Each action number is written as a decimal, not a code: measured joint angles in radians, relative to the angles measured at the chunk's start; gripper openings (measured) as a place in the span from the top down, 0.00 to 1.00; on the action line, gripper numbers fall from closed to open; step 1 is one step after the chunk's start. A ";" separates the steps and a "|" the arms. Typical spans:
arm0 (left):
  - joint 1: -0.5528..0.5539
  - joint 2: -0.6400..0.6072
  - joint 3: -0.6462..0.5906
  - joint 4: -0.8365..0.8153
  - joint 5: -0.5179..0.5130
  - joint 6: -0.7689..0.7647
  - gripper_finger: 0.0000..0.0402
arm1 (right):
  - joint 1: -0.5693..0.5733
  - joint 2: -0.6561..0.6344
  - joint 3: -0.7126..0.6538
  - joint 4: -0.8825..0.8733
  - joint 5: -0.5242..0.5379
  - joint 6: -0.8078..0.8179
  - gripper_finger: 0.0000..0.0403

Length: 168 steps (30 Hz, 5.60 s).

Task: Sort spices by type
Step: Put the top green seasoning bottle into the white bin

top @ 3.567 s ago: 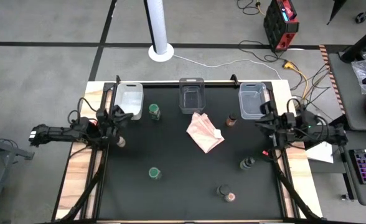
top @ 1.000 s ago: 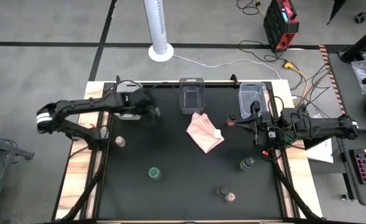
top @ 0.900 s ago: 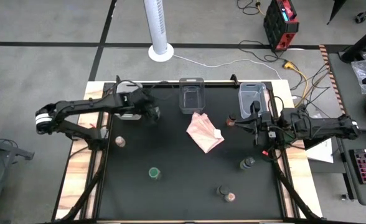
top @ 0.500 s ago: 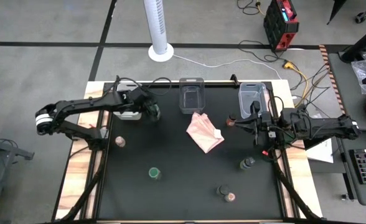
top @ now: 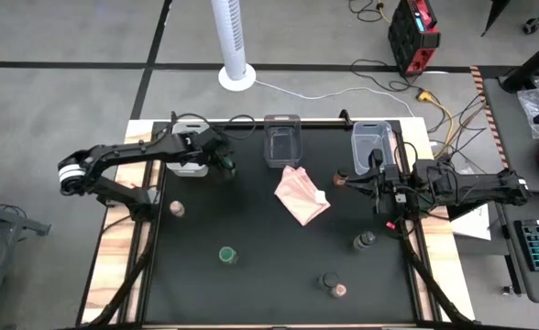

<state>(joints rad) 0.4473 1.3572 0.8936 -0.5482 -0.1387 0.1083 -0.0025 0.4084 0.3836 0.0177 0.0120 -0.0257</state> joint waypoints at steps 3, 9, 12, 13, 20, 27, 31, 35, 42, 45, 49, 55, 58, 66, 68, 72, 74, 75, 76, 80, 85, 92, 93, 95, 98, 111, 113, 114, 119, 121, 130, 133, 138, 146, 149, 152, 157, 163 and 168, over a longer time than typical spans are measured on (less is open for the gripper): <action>0.001 0.023 0.000 0.014 0.000 0.010 0.28 | 0.000 0.000 0.000 -0.001 0.000 0.000 0.90; 0.001 0.062 0.000 0.037 0.000 0.025 0.28 | 0.000 0.000 0.000 -0.005 0.000 0.000 0.90; 0.001 0.070 0.000 0.038 0.000 0.025 0.31 | 0.000 0.000 0.000 -0.006 0.000 0.000 0.90; 0.001 0.071 0.000 0.037 0.000 0.026 0.33 | 0.000 0.000 0.000 -0.006 0.000 0.000 0.90; 0.001 0.076 0.002 0.051 0.007 0.030 0.53 | 0.000 0.000 0.000 -0.006 0.000 0.005 0.90; 0.001 0.075 0.002 0.047 0.005 0.030 0.53 | 0.000 0.000 0.000 -0.006 0.000 0.006 0.90; 0.001 0.075 0.002 0.049 -0.004 0.031 0.53 | 0.000 0.000 0.000 -0.007 0.000 0.007 0.90; 0.002 0.075 0.011 0.041 -0.016 0.035 0.53 | 0.000 0.000 0.000 -0.010 0.000 0.007 0.90; 0.002 0.061 0.085 -0.003 -0.013 0.044 0.53 | 0.000 0.000 0.000 -0.014 0.000 0.007 0.90; 0.002 0.040 0.121 -0.048 0.002 0.089 0.53 | 0.000 0.000 0.000 -0.016 0.000 0.008 0.90; 0.012 -0.019 0.164 -0.090 0.058 0.127 0.53 | 0.000 0.000 0.000 -0.024 0.000 0.012 0.90; 0.048 -0.146 0.232 -0.236 0.057 0.115 0.53 | 0.000 0.000 0.000 -0.025 0.005 0.016 0.90; 0.082 -0.205 0.243 -0.278 0.012 0.087 0.53 | 0.000 0.000 -0.002 -0.022 0.018 0.019 0.90; 0.247 -0.310 0.128 -0.311 -0.009 0.086 0.53 | 0.000 0.000 -0.008 -0.018 0.018 0.026 0.90; 0.288 -0.328 0.093 -0.306 -0.009 0.093 0.53 | 0.000 0.000 -0.008 -0.015 0.018 0.026 0.90; 0.342 -0.346 0.049 -0.298 0.017 0.110 0.53 | 0.000 0.000 -0.008 -0.012 0.018 0.025 0.90; 0.356 -0.356 0.031 -0.285 0.025 0.122 0.53 | 0.000 0.000 -0.009 -0.012 0.018 0.018 0.90; 0.362 -0.357 0.023 -0.278 0.025 0.129 0.53 | 0.000 0.000 -0.009 -0.012 0.018 0.016 0.90; 0.367 -0.357 0.017 -0.274 0.026 0.137 0.53 | 0.000 0.000 -0.009 -0.012 0.017 0.015 0.90; 0.374 -0.352 0.015 -0.271 0.025 0.170 0.53 | 0.000 0.000 -0.011 -0.012 0.017 0.010 0.90; 0.375 -0.334 0.014 -0.263 0.027 0.193 0.53 | 0.000 0.000 -0.011 -0.013 0.017 0.008 0.90; 0.375 -0.295 0.013 -0.253 0.028 0.194 0.53 | 0.000 0.000 -0.017 -0.013 0.017 0.000 0.90; 0.375 -0.289 0.013 -0.253 0.028 0.193 0.53 | 0.000 0.000 -0.020 -0.012 0.017 -0.009 0.90; 0.375 -0.276 0.013 -0.244 0.029 0.189 0.53 | 0.000 0.000 -0.028 -0.002 0.016 -0.022 0.90; 0.375 -0.251 0.013 -0.240 0.030 0.184 0.53 | 0.000 0.000 -0.033 0.018 0.016 -0.028 0.90; 0.380 -0.152 0.013 -0.191 0.054 0.182 0.53 | 0.000 0.000 -0.041 0.016 0.015 -0.020 0.90; 0.381 -0.146 0.013 -0.192 0.054 0.182 0.53 | 0.000 0.000 -0.042 0.016 0.015 -0.014 0.90; 0.381 -0.146 0.013 -0.193 0.054 0.183 0.53 | 0.000 0.000 -0.042 0.016 0.015 -0.014 0.90; 0.391 -0.155 0.013 -0.193 0.055 0.200 0.53 | 0.000 0.000 -0.042 0.016 0.015 -0.010 0.90; 0.400 -0.162 0.013 -0.197 0.054 0.208 0.53 | 0.000 0.000 -0.042 0.016 0.015 -0.009 0.90; 0.477 -0.174 0.013 -0.198 0.123 0.246 0.53 | 0.000 0.000 -0.044 0.016 0.015 0.002 0.90; 0.513 -0.170 0.009 -0.195 0.153 0.248 0.53 | 0.000 0.000 -0.044 0.016 0.015 0.002 0.90; 0.580 -0.170 -0.014 -0.154 0.231 0.263 0.53 | 0.000 0.000 -0.044 0.016 0.015 0.001 0.90; 0.634 -0.170 -0.055 -0.107 0.258 0.276 0.53 | 0.000 0.000 -0.044 0.016 0.015 -0.001 0.90; 0.633 -0.170 -0.055 -0.099 0.259 0.276 0.53 | 0.000 0.000 -0.044 0.016 0.015 -0.003 0.90; 0.633 -0.170 -0.055 -0.091 0.259 0.276 0.53 | 0.000 0.000 -0.045 0.016 0.015 -0.002 0.90; 0.633 -0.164 -0.056 -0.081 0.259 0.274 0.53 | 0.000 0.000 -0.045 0.016 0.015 -0.003 0.90; 0.633 -0.135 -0.059 -0.054 0.260 0.263 0.53 | 0.000 0.000 -0.045 0.016 0.015 -0.002 0.90; 0.633 -0.095 -0.059 -0.032 0.259 0.261 0.53 | 0.000 0.000 -0.046 0.016 0.015 -0.002 0.90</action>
<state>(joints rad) 1.0801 1.2620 0.8345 -0.5806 0.1204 0.3694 -0.0029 0.4084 0.3378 0.0334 0.0275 -0.0277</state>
